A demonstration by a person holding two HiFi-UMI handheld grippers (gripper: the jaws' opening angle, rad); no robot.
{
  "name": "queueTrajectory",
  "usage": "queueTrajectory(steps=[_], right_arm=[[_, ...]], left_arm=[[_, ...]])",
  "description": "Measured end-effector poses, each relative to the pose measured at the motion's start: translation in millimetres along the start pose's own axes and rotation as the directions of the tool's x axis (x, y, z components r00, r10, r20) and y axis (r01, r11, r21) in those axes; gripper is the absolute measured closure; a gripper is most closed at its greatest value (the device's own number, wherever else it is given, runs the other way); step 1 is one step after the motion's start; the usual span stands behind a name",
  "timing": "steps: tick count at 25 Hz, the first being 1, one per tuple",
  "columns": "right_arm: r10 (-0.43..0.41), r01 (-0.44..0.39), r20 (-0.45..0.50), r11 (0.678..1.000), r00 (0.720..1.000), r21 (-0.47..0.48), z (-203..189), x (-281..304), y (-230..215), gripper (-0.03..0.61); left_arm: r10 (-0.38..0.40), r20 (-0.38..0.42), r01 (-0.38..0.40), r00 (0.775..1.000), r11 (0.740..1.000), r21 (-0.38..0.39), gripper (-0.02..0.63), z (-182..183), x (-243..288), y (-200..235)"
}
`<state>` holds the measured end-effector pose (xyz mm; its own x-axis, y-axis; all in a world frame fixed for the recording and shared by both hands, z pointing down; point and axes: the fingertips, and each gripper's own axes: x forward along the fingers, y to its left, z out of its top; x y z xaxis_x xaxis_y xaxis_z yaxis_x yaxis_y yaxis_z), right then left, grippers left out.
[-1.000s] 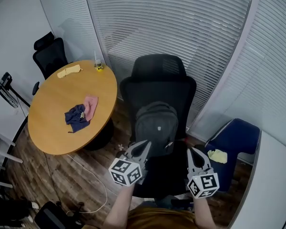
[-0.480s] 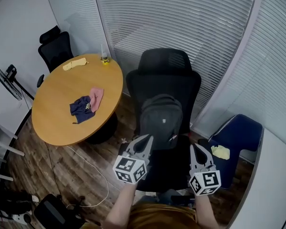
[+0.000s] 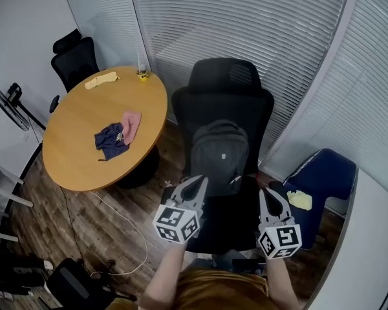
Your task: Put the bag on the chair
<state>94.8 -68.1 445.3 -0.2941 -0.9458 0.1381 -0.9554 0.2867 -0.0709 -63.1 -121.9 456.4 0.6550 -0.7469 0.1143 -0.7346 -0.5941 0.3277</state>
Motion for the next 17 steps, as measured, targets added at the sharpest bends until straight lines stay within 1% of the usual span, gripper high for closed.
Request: queueTrajectory(steps=[9, 17], right_arm=[[-0.007, 0.007, 0.004, 1.000, 1.000, -0.012, 5.4, -0.7, 5.7, 0.568], [-0.014, 0.014, 0.012, 1.000, 1.000, -0.021, 7.8, -5.0, 8.2, 0.568]], left_arm=[[-0.012, 0.011, 0.012, 1.000, 1.000, -0.006, 0.591, 4.5, -1.0, 1.1], [-0.033, 0.010, 0.033, 0.999, 0.999, 0.016, 0.591, 6.9, -4.3, -6.4]])
